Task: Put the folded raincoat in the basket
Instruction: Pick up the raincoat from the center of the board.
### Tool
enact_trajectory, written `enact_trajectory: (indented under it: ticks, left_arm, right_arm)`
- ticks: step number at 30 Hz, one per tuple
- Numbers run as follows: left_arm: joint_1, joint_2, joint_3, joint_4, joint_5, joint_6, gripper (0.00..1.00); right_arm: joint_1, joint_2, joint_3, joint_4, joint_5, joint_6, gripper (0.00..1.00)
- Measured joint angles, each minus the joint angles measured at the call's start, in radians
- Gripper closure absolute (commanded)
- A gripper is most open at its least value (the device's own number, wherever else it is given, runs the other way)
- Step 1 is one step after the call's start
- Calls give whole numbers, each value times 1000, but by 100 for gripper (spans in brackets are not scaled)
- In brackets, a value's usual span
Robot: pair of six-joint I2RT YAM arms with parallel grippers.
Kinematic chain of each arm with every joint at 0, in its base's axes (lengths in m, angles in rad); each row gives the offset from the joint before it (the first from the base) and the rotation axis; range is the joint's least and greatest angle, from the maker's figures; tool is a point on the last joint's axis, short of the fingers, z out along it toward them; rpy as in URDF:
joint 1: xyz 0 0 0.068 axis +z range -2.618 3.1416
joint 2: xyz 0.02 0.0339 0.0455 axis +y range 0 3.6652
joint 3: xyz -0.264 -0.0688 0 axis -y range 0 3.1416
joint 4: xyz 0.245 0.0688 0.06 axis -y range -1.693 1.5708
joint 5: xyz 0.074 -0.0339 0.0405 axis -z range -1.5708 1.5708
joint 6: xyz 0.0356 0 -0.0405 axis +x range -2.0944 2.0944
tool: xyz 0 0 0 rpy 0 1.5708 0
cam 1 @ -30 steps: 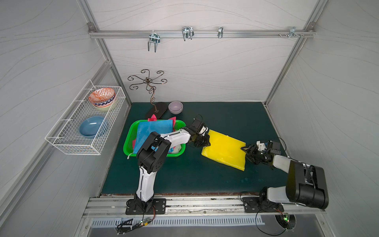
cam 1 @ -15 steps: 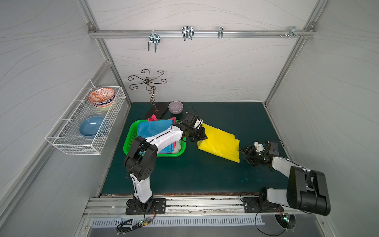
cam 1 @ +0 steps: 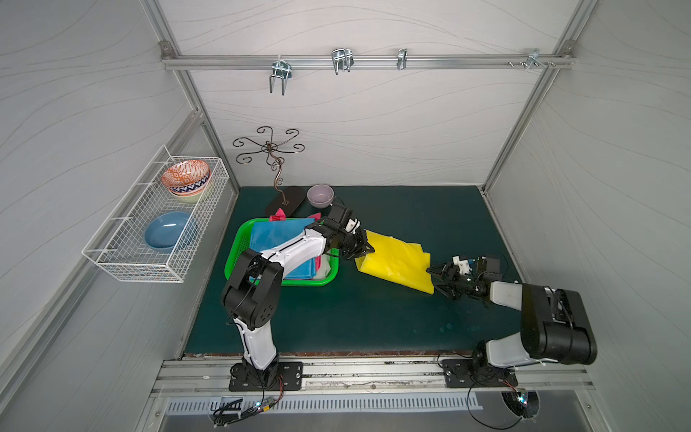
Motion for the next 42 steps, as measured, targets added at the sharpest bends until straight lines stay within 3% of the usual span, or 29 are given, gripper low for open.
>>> enact_trajectory:
  ticks: [7, 13, 17, 21, 29, 33, 42]
  left_arm:
    - [32, 0, -8, 43, 32, -46, 100]
    - [45, 0, -31, 82, 56, -82, 100]
    - [46, 0, -45, 101, 65, -95, 100]
    - [46, 0, -70, 116, 66, -111, 100]
    - [47, 0, -77, 136, 69, -156, 100]
    - [48, -10, -101, 170, 79, -208, 100]
    - [43, -56, -178, 216, 80, -276, 100]
  right_arm:
    - [8, -82, 43, -202, 133, 5, 18]
    - [9, -93, 26, -189, 118, 63, 14]
    - [15, -113, -22, -105, 58, 168, 4]
    - [38, -137, -55, -101, -3, 317, 3]
    - [169, -271, -51, -216, 14, 536, 3]
    - [304, -325, -89, -153, 95, 694, 3]
    - [520, -383, -90, -1, 407, 984, 3]
